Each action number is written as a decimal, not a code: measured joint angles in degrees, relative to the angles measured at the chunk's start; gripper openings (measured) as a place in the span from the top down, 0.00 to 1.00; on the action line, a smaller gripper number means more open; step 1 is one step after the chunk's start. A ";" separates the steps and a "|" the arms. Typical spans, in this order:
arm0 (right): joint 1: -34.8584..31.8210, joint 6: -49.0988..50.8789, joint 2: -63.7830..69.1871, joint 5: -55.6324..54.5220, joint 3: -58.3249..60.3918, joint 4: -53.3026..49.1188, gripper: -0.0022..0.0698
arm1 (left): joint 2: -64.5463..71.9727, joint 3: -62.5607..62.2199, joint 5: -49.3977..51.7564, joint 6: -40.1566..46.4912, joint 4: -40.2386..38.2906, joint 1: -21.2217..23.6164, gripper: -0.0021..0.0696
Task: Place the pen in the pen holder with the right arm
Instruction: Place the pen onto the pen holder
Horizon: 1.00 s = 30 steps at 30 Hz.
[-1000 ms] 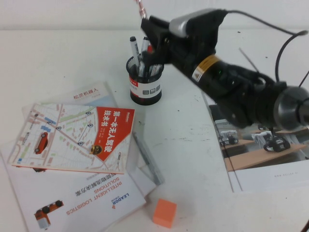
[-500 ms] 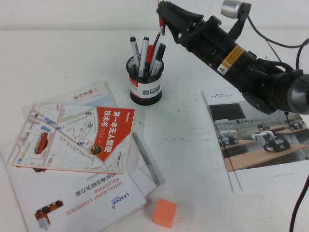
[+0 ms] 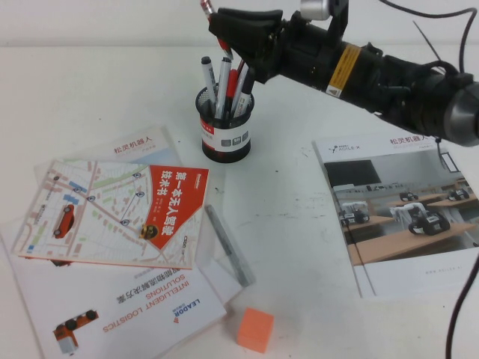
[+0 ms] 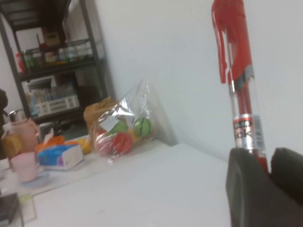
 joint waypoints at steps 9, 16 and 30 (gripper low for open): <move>0.00 -0.82 8.63 -1.50 -6.88 7.01 0.89 | 0.00 0.00 0.00 0.00 0.00 0.00 0.97; 0.00 -4.52 15.53 -1.59 -8.25 15.78 0.89 | 0.00 0.00 0.00 0.00 0.00 0.00 0.97; 0.00 -6.85 20.89 -2.70 -8.38 17.28 0.88 | 0.00 0.00 0.00 0.00 0.00 0.00 0.97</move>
